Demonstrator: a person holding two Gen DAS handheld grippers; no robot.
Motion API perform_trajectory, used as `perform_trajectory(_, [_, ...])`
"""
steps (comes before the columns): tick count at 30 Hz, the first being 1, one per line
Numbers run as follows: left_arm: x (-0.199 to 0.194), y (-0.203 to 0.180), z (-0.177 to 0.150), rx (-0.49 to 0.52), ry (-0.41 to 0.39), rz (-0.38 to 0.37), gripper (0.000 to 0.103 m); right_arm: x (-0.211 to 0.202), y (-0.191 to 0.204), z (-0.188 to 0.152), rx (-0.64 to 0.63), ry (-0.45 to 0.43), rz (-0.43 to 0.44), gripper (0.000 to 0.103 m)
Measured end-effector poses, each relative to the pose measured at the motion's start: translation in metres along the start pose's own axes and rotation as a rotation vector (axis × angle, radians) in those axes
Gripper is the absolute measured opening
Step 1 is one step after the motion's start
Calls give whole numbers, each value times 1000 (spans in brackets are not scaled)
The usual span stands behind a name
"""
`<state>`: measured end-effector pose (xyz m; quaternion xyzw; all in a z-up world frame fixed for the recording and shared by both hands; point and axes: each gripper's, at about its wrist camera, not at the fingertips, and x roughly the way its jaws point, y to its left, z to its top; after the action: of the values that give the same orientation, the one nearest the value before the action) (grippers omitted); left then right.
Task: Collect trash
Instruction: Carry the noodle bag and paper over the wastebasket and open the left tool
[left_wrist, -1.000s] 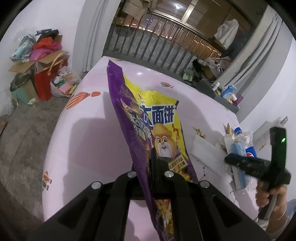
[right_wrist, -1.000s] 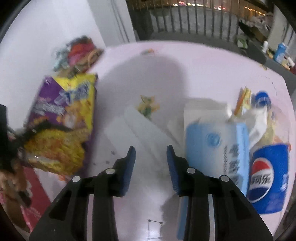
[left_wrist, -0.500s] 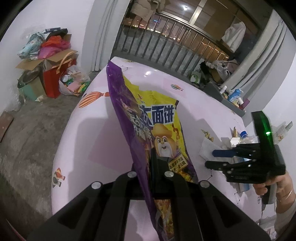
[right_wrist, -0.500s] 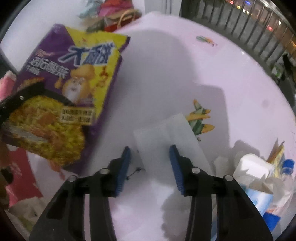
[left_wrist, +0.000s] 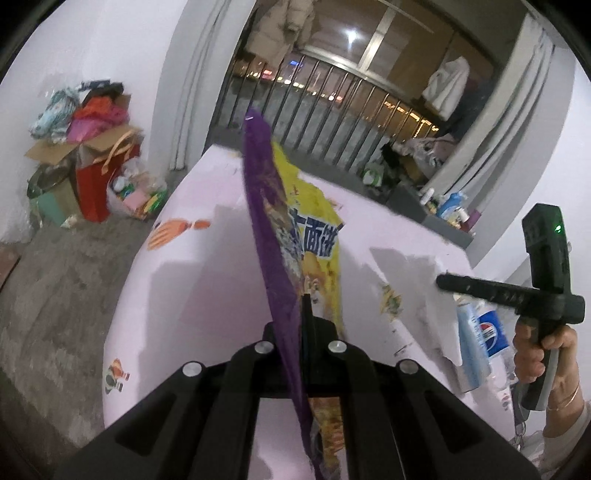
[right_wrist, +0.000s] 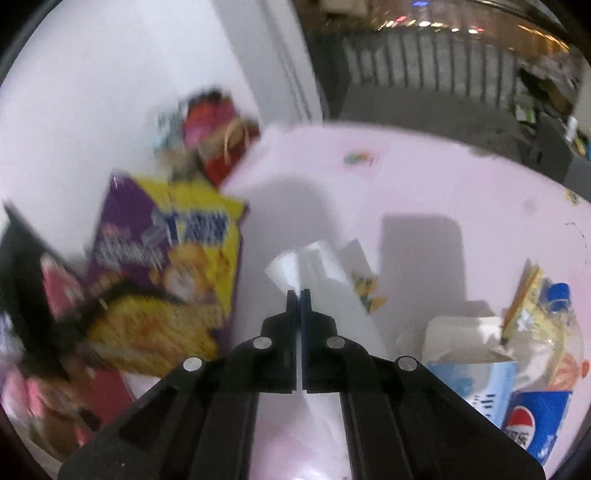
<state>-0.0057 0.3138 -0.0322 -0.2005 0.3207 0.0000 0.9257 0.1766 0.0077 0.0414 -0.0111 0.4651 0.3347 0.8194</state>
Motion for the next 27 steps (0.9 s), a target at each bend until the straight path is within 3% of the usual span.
perform_trajectory(7, [-24,-31,22,68,-78,-63,0,-66,-23,-2,121,-183,103,0])
perform_trajectory(16, [-47,-100,53,130,-100,-267,0,-102,-24,-22,171,-334,153,0])
perform_trajectory(23, [-30,-205,67,291,-40,-455,0,-178,-71,-64,274,-501,87,0])
perform_trajectory(25, [-19,-243,67,326,0,-538,0,-202,-87,-83,311,-551,44,0])
perform_trajectory(27, [-9,-275,63,370,29,-569,0,-228,-105,-106,360,-606,-7,0])
